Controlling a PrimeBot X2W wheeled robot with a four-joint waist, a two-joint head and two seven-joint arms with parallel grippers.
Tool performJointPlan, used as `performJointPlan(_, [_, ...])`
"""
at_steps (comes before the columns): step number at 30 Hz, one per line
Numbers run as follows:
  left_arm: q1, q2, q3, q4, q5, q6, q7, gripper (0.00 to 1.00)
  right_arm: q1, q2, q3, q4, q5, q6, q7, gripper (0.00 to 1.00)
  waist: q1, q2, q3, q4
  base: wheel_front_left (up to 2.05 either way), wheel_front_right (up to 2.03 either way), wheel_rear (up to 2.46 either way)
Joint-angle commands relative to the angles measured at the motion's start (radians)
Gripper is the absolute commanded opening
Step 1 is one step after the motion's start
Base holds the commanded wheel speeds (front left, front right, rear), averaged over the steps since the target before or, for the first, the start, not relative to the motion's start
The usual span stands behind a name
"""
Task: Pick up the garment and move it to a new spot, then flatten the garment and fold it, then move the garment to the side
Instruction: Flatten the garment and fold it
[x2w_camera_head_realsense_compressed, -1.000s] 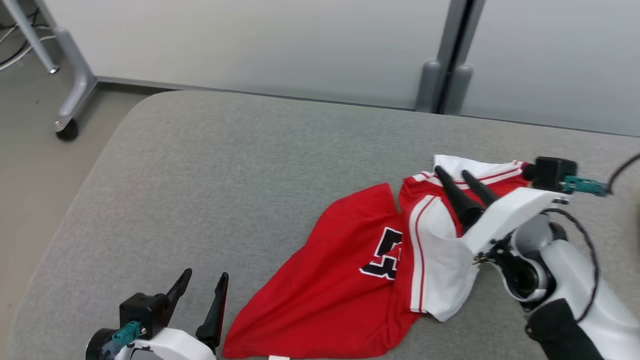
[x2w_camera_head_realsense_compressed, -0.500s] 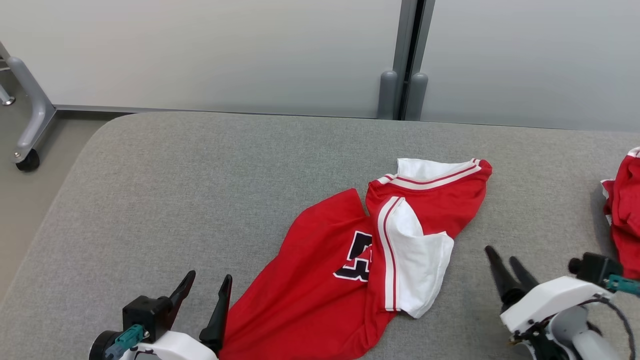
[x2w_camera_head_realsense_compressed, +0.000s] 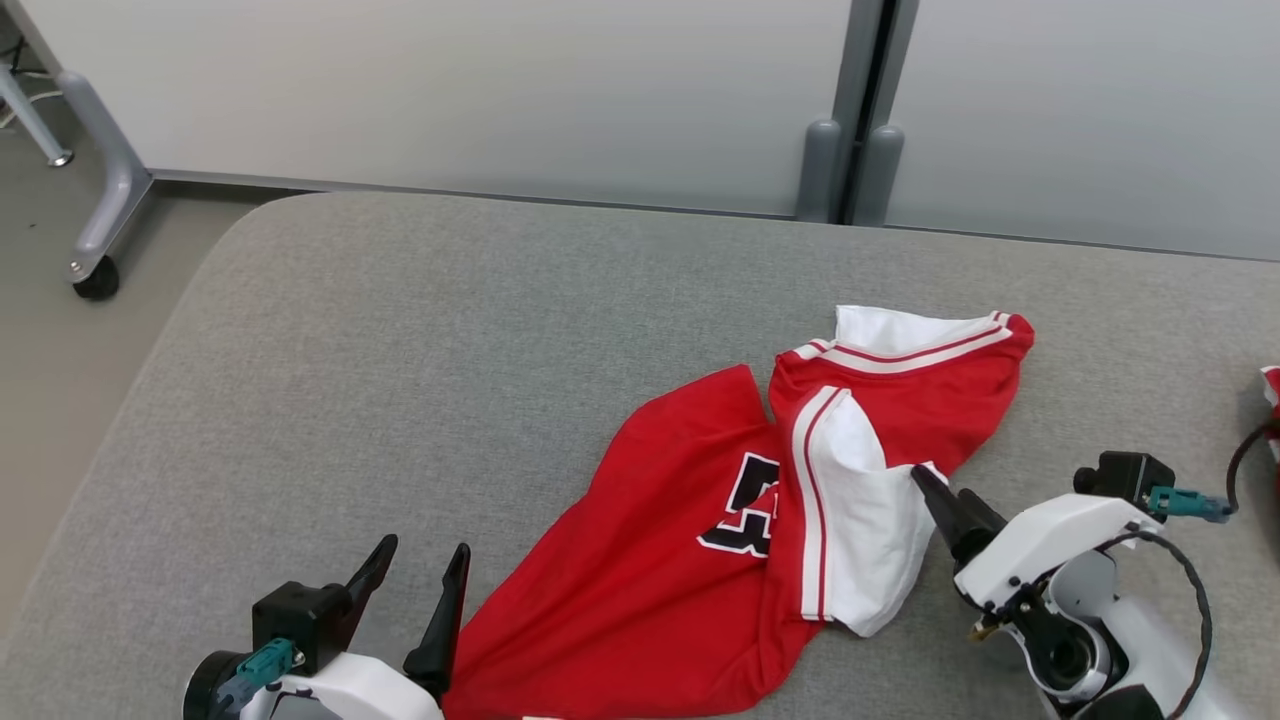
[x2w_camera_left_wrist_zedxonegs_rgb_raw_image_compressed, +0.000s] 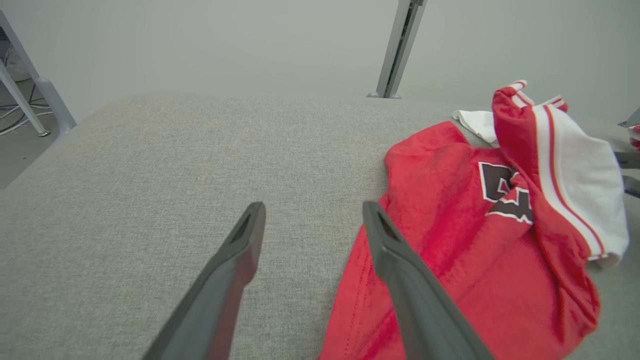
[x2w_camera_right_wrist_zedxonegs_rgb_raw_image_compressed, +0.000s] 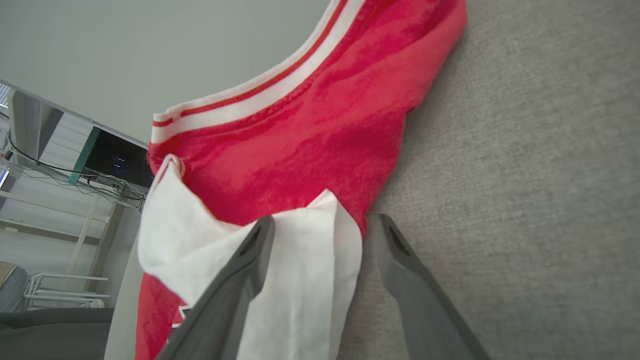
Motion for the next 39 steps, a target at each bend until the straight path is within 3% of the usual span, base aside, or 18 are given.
performJointPlan(1, [-0.015, 0.003, 0.0, 0.003, -0.007, -0.004, 0.001, 1.0, -0.018, -0.003, -0.002, 0.013, 0.012, 0.0, 0.006, 1.0, 0.0, 0.0, 0.006, 0.013, 0.0, 0.0, 0.0])
performJointPlan(4, [-0.02, 0.003, -0.001, 0.008, -0.009, -0.004, 0.001, 1.0, -0.043, 0.002, 0.005, 0.047, 0.03, 0.0, 0.012, 1.0, 0.0, 0.0, 0.011, 0.029, 0.0, 0.0, 0.0])
performJointPlan(5, [-0.021, 0.003, -0.001, 0.01, -0.009, -0.004, 0.0, 1.0, -0.049, 0.001, 0.01, 0.056, 0.033, 0.0, 0.015, 0.93, 0.0, 0.0, 0.012, 0.034, 0.0, 0.0, 0.0])
performJointPlan(6, [-0.022, 0.003, -0.001, 0.011, -0.009, -0.005, -0.001, 1.0, -0.054, -0.001, 0.014, 0.062, 0.037, 0.0, 0.015, 0.73, 0.0, 0.0, 0.013, 0.038, 0.0, 0.0, 0.0])
performJointPlan(7, [-0.022, 0.003, -0.001, 0.012, -0.011, -0.005, -0.002, 1.0, -0.059, -0.001, 0.019, 0.065, 0.04, 0.0, 0.013, 0.41, 0.0, 0.0, 0.013, 0.041, 0.0, 0.0, 0.0])
performJointPlan(9, [-0.02, 0.004, -0.001, 0.014, -0.014, -0.004, -0.002, 1.0, -0.063, -0.002, 0.029, 0.072, 0.049, 0.0, 0.012, 0.0, 0.0, 0.0, 0.013, 0.045, 0.0, 0.0, 0.0])
performJointPlan(17, [0.002, 0.01, 0.0, 0.014, -0.018, 0.009, -0.004, 1.0, -0.034, -0.037, 0.062, 0.012, 0.038, 0.0, -0.07, 0.0, 0.0, 0.0, -0.003, 0.023, 0.0, 0.0, 0.0])
performJointPlan(23, [0.012, 0.017, 0.008, 0.002, -0.023, 0.018, -0.013, 1.0, 0.025, -0.09, 0.092, -0.131, 0.025, 0.0, -0.068, 0.0, 0.0, 0.0, -0.007, -0.064, 0.0, 0.0, 0.0])
performJointPlan(31, [0.011, 0.02, 0.009, 0.0, -0.029, 0.022, -0.016, 1.0, 0.126, -0.186, 0.058, -0.324, -0.018, 0.0, 0.091, 0.0, 0.0, 0.0, -0.015, -0.194, 0.0, 0.0, 0.0])
performJointPlan(39, [0.008, 0.023, 0.008, -0.002, -0.03, 0.028, -0.018, 1.0, 0.275, -0.233, -0.115, -0.478, -0.1, 0.0, 0.314, 0.0, 0.0, 0.0, -0.006, -0.253, 0.0, 0.0, 0.0])
